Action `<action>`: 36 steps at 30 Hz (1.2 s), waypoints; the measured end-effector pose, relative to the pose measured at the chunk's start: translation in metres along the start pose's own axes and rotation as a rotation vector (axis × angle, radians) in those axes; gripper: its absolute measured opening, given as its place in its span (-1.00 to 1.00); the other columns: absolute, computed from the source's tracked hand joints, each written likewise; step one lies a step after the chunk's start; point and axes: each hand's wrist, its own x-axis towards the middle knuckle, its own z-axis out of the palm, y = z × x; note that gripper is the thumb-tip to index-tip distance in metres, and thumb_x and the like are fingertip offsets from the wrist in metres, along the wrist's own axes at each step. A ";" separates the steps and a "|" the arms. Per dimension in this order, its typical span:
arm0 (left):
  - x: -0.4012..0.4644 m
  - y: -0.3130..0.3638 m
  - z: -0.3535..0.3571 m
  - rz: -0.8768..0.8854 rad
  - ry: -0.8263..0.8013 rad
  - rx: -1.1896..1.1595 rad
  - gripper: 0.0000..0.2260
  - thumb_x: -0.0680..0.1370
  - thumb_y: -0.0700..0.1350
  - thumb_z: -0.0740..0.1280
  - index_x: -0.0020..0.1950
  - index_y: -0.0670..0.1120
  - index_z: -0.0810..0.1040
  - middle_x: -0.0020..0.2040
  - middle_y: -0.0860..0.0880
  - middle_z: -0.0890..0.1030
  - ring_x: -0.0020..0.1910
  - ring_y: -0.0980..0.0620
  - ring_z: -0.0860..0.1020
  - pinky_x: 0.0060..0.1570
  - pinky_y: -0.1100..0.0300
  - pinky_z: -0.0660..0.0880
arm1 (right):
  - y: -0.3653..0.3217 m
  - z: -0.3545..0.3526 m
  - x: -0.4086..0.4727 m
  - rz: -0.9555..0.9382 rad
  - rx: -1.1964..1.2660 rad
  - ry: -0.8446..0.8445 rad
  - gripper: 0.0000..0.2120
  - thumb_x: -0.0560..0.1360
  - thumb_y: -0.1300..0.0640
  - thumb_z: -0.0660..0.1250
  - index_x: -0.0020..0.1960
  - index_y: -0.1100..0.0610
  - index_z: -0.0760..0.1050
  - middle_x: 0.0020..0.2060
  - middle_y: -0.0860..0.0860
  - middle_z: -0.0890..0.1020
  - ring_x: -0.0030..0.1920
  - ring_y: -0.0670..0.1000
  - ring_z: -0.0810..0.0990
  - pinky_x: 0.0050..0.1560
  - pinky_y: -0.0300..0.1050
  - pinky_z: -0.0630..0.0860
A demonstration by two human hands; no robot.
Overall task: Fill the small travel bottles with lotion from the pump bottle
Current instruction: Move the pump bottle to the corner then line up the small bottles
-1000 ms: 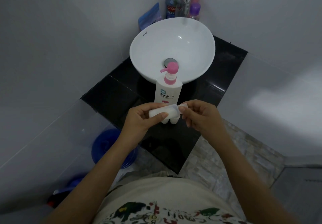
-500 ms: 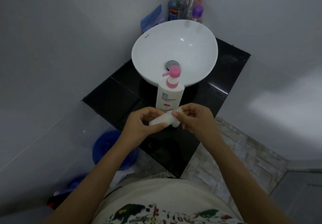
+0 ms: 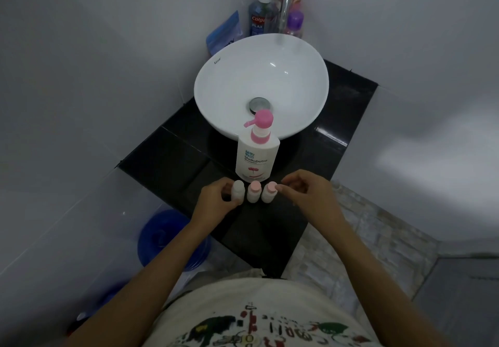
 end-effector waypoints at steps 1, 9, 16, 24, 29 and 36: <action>0.002 -0.003 0.002 0.002 0.007 0.001 -0.71 0.38 -0.25 0.49 0.06 -0.07 0.57 -0.05 0.08 0.59 -0.05 0.18 0.54 -0.09 0.47 0.39 | 0.002 0.000 0.000 0.009 -0.010 0.002 -0.87 0.41 0.00 0.43 -0.10 0.01 0.55 -0.27 -0.05 0.60 -0.27 -0.12 0.56 -0.26 -0.30 0.46; 0.011 -0.017 0.005 0.018 -0.008 -0.014 -0.65 0.37 -0.26 0.51 0.11 -0.06 0.56 0.04 0.03 0.63 0.04 0.13 0.57 0.13 0.21 0.51 | 0.011 0.004 0.008 -0.008 -0.086 0.033 -0.79 0.41 0.00 0.43 0.00 0.04 0.54 -0.19 -0.07 0.57 -0.20 -0.17 0.53 -0.22 -0.35 0.40; 0.011 -0.022 -0.014 0.020 -0.014 0.023 -0.41 0.40 -0.44 0.34 0.38 -0.06 0.42 0.33 -0.04 0.49 0.25 0.10 0.48 0.24 0.24 0.42 | 0.016 0.002 0.042 -0.063 -0.088 0.085 -0.70 0.41 0.08 0.45 0.11 0.11 0.53 -0.07 0.00 0.58 -0.09 -0.06 0.54 -0.15 -0.39 0.39; 0.044 0.019 -0.034 0.093 0.078 -0.124 -0.57 0.42 -0.21 0.48 0.26 -0.07 0.52 0.18 0.07 0.56 0.14 0.19 0.53 0.10 0.40 0.42 | 0.016 0.012 0.078 -0.094 -0.057 -0.115 -0.56 0.36 0.16 0.49 0.21 0.08 0.50 0.04 -0.01 0.60 0.01 -0.02 0.56 0.03 -0.16 0.51; 0.057 0.028 -0.025 0.117 0.014 -0.184 -0.66 0.38 -0.25 0.50 0.14 -0.12 0.58 0.02 0.02 0.65 -0.01 0.20 0.61 0.04 0.30 0.56 | 0.011 0.022 0.081 -0.126 -0.005 -0.108 -0.63 0.37 0.22 0.47 0.15 0.10 0.52 -0.06 -0.02 0.62 -0.05 -0.03 0.59 -0.08 -0.25 0.52; 0.061 0.029 -0.025 0.124 0.040 -0.156 -0.68 0.35 -0.26 0.51 0.08 -0.14 0.61 -0.04 -0.02 0.67 -0.04 0.07 0.64 -0.02 0.24 0.58 | 0.011 0.025 0.082 -0.157 -0.026 -0.084 -0.68 0.38 0.22 0.45 0.12 0.11 0.54 -0.07 0.00 0.64 -0.07 -0.04 0.60 -0.04 -0.11 0.57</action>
